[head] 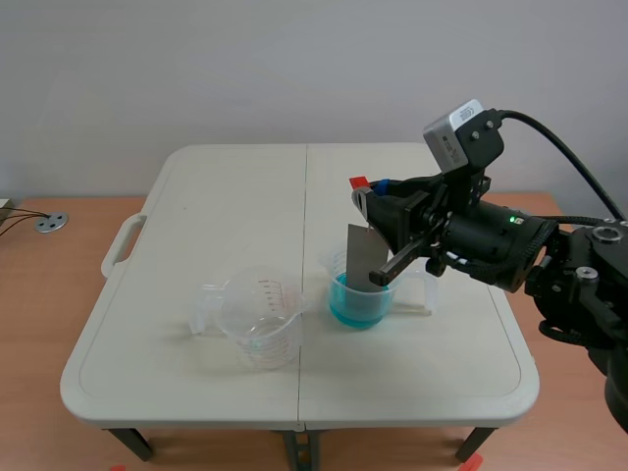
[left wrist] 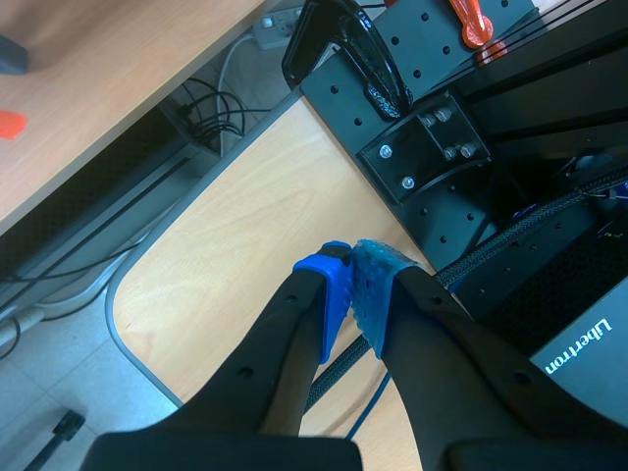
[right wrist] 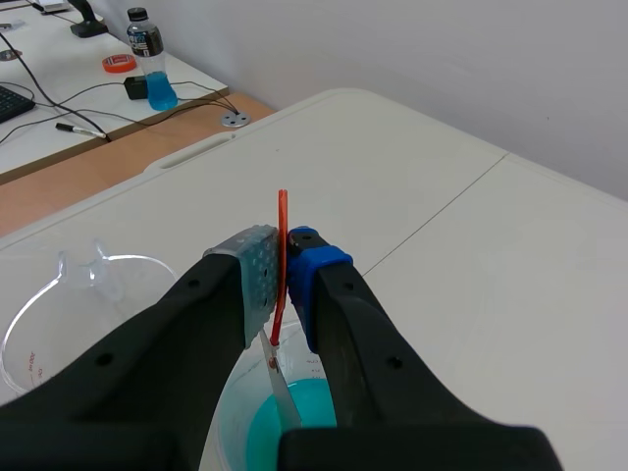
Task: Hold the metal plate by the orange handle, dip it into the blue solution, take it out and point at it, then put the plate back in the beaker on the left.
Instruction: 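Hold the plate still in the solution, then raise the plate and point at it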
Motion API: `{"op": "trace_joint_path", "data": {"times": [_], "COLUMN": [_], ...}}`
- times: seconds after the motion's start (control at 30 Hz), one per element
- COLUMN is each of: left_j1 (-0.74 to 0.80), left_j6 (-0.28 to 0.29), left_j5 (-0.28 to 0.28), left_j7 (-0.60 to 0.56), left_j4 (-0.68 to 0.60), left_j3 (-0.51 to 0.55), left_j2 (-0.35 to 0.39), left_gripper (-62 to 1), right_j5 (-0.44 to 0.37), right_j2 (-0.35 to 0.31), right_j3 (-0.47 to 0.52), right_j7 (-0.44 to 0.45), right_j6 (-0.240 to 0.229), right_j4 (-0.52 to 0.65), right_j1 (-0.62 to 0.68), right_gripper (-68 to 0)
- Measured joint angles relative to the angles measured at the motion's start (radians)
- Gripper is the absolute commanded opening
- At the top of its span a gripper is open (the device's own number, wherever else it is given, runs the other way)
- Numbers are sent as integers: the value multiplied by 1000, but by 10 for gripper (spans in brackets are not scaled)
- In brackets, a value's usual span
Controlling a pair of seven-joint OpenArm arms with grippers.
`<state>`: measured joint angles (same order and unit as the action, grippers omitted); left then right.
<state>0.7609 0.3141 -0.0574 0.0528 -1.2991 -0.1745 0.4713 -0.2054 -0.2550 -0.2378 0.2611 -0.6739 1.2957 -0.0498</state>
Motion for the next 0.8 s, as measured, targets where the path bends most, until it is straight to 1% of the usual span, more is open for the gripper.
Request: {"op": "trace_joint_path", "data": {"times": [0.43,0.53,0.57,0.67,0.8], "left_j1": [0,0,0,0,0], "left_j6": [0,0,0,0,0], "left_j5": [0,0,0,0,0], "left_j7": [0,0,0,0,2], "left_j4": [0,0,0,0,0], "left_j3": [0,0,0,0,0], "left_j2": [0,0,0,0,0], "left_gripper": [-594,-594,-594,-594,-594], "right_j5": [0,1,4,4,5], "right_j2": [0,0,0,0,0], "right_j3": [0,0,0,10,39], "right_j7": [1,22,43,90,79], "right_j6": [-4,-4,-8,-66,-67], "right_j4": [0,0,0,0,1], "right_j1": [0,0,0,0,0], "right_gripper": [-664,-664,-663,-662,-662]}}
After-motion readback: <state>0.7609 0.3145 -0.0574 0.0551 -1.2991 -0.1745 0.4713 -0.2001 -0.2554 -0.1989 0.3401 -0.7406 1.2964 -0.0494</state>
